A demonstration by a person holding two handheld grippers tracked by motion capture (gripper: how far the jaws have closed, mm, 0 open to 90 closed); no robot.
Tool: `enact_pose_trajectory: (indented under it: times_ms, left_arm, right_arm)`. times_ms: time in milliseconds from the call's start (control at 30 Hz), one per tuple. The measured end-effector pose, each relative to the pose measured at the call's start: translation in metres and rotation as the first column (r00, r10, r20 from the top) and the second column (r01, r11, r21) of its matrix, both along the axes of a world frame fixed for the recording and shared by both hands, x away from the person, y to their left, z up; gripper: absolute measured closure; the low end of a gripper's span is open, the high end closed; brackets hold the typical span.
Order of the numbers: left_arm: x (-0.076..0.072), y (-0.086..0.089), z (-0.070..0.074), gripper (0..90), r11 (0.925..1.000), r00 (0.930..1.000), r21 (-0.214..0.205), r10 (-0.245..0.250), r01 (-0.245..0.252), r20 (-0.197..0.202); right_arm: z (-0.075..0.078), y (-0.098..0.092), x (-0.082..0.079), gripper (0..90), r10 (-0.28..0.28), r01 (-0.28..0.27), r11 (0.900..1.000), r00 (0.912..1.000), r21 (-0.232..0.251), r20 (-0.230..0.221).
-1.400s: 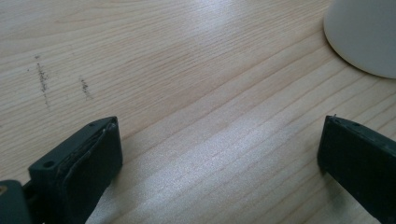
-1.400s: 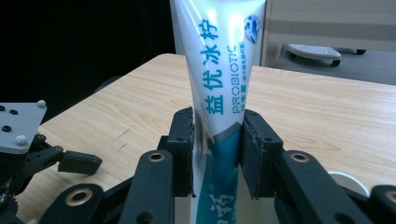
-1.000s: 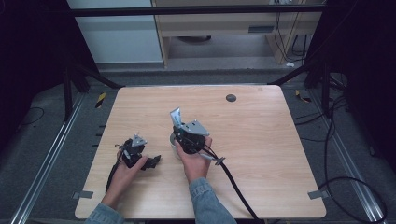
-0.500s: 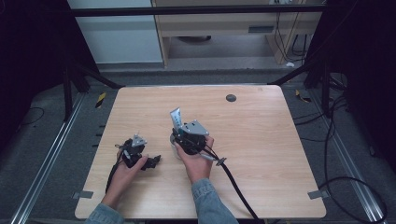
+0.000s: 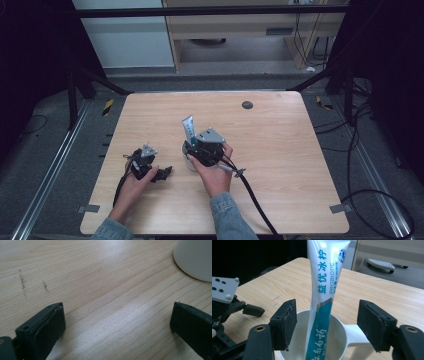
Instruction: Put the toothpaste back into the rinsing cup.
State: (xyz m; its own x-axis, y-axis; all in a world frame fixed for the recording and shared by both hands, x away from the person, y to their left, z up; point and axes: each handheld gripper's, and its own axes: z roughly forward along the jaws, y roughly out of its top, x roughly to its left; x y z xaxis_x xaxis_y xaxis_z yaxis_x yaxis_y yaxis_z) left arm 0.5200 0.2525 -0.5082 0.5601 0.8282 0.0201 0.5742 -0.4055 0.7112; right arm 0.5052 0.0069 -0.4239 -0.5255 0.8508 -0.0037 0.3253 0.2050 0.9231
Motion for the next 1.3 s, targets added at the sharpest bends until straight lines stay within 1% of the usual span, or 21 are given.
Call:
enact_pose_trajectory:
  times_ms: [133, 167, 233, 267, 367, 400, 433, 500, 600, 667, 700, 800, 900, 967, 1000, 1067, 1133, 1300]
  left_arm:
    - [0.0, 0.0, 0.0, 0.0, 1.0, 1.0, 0.0, 0.0, 0.0, 0.0]
    - [0.0, 0.0, 0.0, 0.0, 1.0, 1.0, 0.0, 0.0, 0.0, 0.0]
    - [0.0, 0.0, 0.0, 0.0, 1.0, 1.0, 0.0, 0.0, 0.0, 0.0]
    - [0.0, 0.0, 0.0, 0.0, 1.0, 1.0, 0.0, 0.0, 0.0, 0.0]
    - [0.0, 0.0, 0.0, 0.0, 1.0, 1.0, 0.0, 0.0, 0.0, 0.0]
    - [0.0, 0.0, 0.0, 0.0, 1.0, 1.0, 0.0, 0.0, 0.0, 0.0]
    - [0.0, 0.0, 0.0, 0.0, 1.0, 1.0, 0.0, 0.0, 0.0, 0.0]
    - [0.0, 0.0, 0.0, 0.0, 1.0, 1.0, 0.0, 0.0, 0.0, 0.0]
    - [0.0, 0.0, 0.0, 0.0, 1.0, 1.0, 0.0, 0.0, 0.0, 0.0]
    - [0.0, 0.0, 0.0, 0.0, 1.0, 1.0, 0.0, 0.0, 0.0, 0.0]
    - [0.0, 0.0, 0.0, 0.0, 1.0, 1.0, 0.0, 0.0, 0.0, 0.0]
    - [0.0, 0.0, 0.0, 0.0, 1.0, 1.0, 0.0, 0.0, 0.0, 0.0]
    - [0.0, 0.0, 0.0, 0.0, 1.0, 1.0, 0.0, 0.0, 0.0, 0.0]
    - [0.0, 0.0, 0.0, 0.0, 1.0, 1.0, 0.0, 0.0, 0.0, 0.0]
    - [0.0, 0.0, 0.0, 0.0, 1.0, 1.0, 0.0, 0.0, 0.0, 0.0]
    - [0.0, 0.0, 0.0, 0.0, 1.0, 1.0, 0.0, 0.0, 0.0, 0.0]
    - [0.0, 0.0, 0.0, 0.0, 1.0, 1.0, 0.0, 0.0, 0.0, 0.0]
    - [0.0, 0.0, 0.0, 0.0, 1.0, 1.0, 0.0, 0.0, 0.0, 0.0]
  right_arm:
    - [0.002, -0.003, -0.001, 29.4, 0.005, -0.005, 0.9999, 1.0, -0.011, -0.005]
    - [0.003, -0.005, -0.001, 27.8, 0.01, -0.01, 0.9997, 0.9999, -0.023, -0.005]
    - [0.003, -0.005, -0.001, 27.0, 0.014, -0.014, 0.9996, 0.9999, -0.025, -0.009]
    - [0.004, -0.007, -0.001, 24.7, 0.021, -0.022, 0.9992, 0.9996, -0.035, -0.018]
    - [0.005, -0.01, -0.001, 22.3, 0.035, -0.037, 0.9979, 0.9986, -0.053, -0.038]
    - [0.005, -0.01, -0.001, 22.3, 0.035, -0.037, 0.9979, 0.9986, -0.053, -0.038]
    - [0.006, -0.012, -0.001, 20.6, 0.048, -0.051, 0.9971, 0.9975, -0.056, -0.051]
    - [0.006, -0.013, 0.0, 20.0, 0.052, -0.056, 0.9966, 0.9971, -0.061, -0.054]
    - [0.007, -0.016, 0.001, 17.8, 0.057, -0.062, 0.9955, 0.9957, -0.071, -0.073]
    - [0.008, -0.019, 0.0, 17.0, 0.054, -0.059, 0.9958, 0.9961, -0.07, -0.07]
    - [0.01, -0.023, 0.0, 15.4, 0.052, -0.057, 0.9968, 0.9958, -0.057, -0.076]
    - [0.011, -0.027, 0.001, 13.7, 0.052, -0.056, 0.9971, 0.9958, -0.051, -0.075]
    - [0.014, -0.034, 0.0, 9.5, 0.052, -0.057, 0.9963, 0.996, -0.065, -0.073]
    - [0.015, -0.036, -0.001, 9.4, 0.05, -0.055, 0.9964, 0.9961, -0.064, -0.073]
    - [0.016, -0.038, -0.002, 8.9, 0.046, -0.051, 0.9966, 0.9969, -0.065, -0.064]
    - [0.018, -0.041, -0.003, 8.2, 0.046, -0.049, 0.997, 0.9971, -0.059, -0.06]
    - [0.022, -0.048, -0.003, 7.6, 0.045, -0.049, 0.9964, 0.9971, -0.069, -0.062]
    - [0.027, -0.064, -0.003, 6.6, 0.008, -0.014, 0.9968, 0.9976, -0.079, -0.068]
